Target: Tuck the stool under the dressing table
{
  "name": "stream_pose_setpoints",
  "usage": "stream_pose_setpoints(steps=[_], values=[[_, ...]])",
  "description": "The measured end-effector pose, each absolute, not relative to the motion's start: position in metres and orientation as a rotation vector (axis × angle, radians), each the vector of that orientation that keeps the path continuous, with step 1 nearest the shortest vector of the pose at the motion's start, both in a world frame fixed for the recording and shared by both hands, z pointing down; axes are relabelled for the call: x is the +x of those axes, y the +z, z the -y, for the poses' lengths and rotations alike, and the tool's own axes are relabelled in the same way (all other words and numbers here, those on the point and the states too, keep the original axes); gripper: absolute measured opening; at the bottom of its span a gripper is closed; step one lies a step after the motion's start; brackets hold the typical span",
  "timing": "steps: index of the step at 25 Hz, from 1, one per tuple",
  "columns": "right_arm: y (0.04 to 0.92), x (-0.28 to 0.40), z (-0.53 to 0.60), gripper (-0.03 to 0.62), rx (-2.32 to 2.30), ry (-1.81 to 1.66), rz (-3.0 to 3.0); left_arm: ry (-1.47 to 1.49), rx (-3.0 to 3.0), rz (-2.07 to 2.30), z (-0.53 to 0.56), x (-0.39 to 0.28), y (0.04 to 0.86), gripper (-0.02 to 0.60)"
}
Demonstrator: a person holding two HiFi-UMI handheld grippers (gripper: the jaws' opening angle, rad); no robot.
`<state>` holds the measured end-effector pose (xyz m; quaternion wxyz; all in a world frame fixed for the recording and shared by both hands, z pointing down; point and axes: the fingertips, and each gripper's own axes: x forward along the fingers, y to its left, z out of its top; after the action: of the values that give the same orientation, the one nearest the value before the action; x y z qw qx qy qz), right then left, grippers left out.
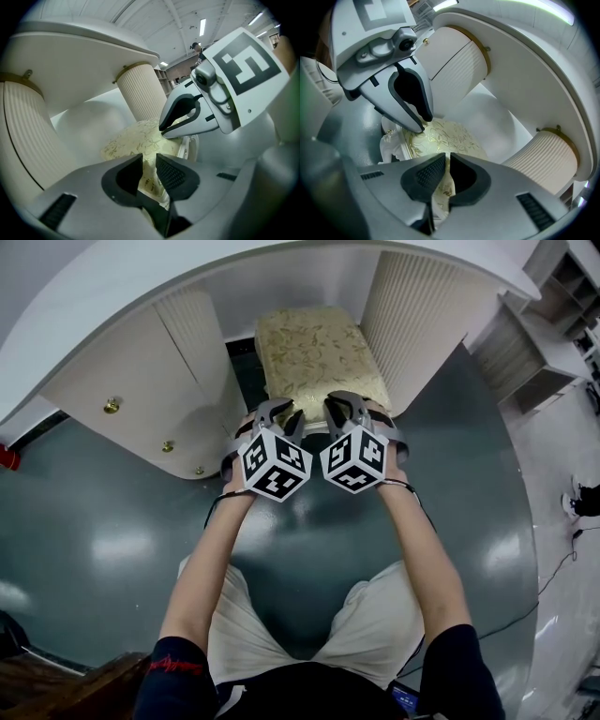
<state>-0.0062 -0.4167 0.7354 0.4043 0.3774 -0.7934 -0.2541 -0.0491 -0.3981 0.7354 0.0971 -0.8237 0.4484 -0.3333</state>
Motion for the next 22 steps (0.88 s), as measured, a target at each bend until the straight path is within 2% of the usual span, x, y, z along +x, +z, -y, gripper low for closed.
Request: stream_pose_setpoints(steps=[6,22], values=[[0.737,-0.011,0.434,0.035,0.937,-0.616,2.006,-1.001,-2.429,-1.350,0.415,-0.051,0.737,0.081],[0.735,-0.011,0.452,0.017,1.011,-0.547,2.047,-0.920,-2.487,-1.442,0.434,-0.054,0.735,0.074]])
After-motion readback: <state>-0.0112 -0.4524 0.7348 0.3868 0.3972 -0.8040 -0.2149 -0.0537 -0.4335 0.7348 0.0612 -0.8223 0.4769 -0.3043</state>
